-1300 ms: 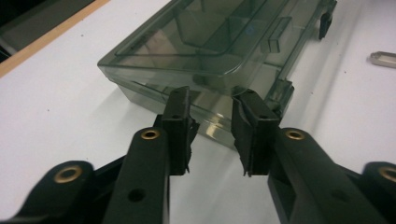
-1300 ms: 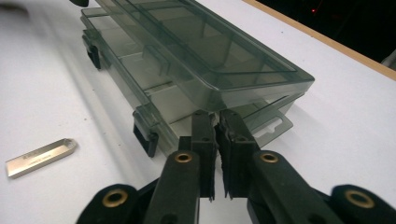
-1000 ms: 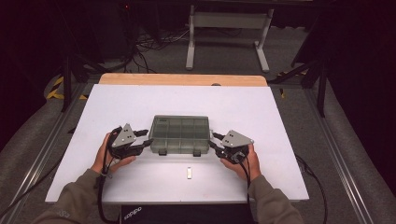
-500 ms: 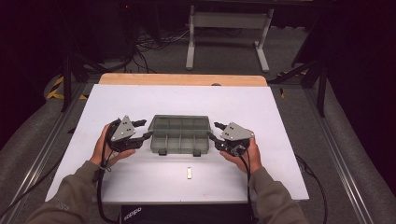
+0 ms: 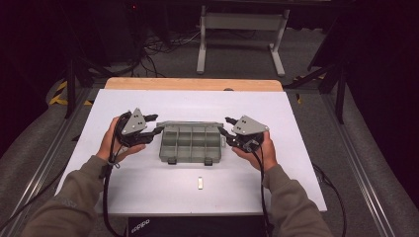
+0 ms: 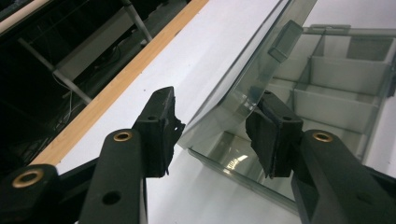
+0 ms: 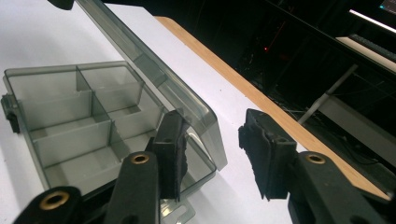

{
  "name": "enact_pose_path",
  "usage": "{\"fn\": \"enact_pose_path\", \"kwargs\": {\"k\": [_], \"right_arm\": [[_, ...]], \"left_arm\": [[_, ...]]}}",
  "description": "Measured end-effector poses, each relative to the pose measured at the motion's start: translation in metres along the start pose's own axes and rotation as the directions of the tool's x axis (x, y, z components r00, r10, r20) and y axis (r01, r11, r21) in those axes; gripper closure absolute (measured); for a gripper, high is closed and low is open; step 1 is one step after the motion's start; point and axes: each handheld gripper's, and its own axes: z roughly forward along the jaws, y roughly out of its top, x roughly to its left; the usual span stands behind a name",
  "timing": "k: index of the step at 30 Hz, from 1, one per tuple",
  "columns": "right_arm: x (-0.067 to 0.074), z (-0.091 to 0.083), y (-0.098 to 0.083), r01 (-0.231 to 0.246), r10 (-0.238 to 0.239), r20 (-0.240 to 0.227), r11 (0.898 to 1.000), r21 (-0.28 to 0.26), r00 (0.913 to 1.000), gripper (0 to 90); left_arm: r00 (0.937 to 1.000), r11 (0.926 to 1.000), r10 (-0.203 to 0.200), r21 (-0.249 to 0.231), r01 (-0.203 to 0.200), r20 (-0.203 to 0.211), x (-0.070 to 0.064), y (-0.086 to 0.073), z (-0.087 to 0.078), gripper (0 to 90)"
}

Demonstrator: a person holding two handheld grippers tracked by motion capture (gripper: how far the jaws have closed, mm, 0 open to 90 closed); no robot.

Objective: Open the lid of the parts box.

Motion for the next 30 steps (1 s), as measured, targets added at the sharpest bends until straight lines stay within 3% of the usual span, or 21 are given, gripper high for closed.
{"fn": "enact_pose_path", "kwargs": {"k": [16, 30], "right_arm": [[-0.018, 0.015, 0.012, -0.078, 0.078, -0.028, 0.997, -0.01, 0.9966, 69.6], [-0.032, 0.029, 0.013, -0.172, 0.171, -0.043, 0.985, -0.025, 0.9843, 74.9]], "left_arm": [[0.997, 0.9969, -0.076, -0.022, 0.076, 0.015, 0.024, 0.008, 0.014, 60.1], [0.9907, 0.991, -0.126, -0.039, 0.128, 0.051, 0.035, 0.008, 0.028, 72.0]]}}
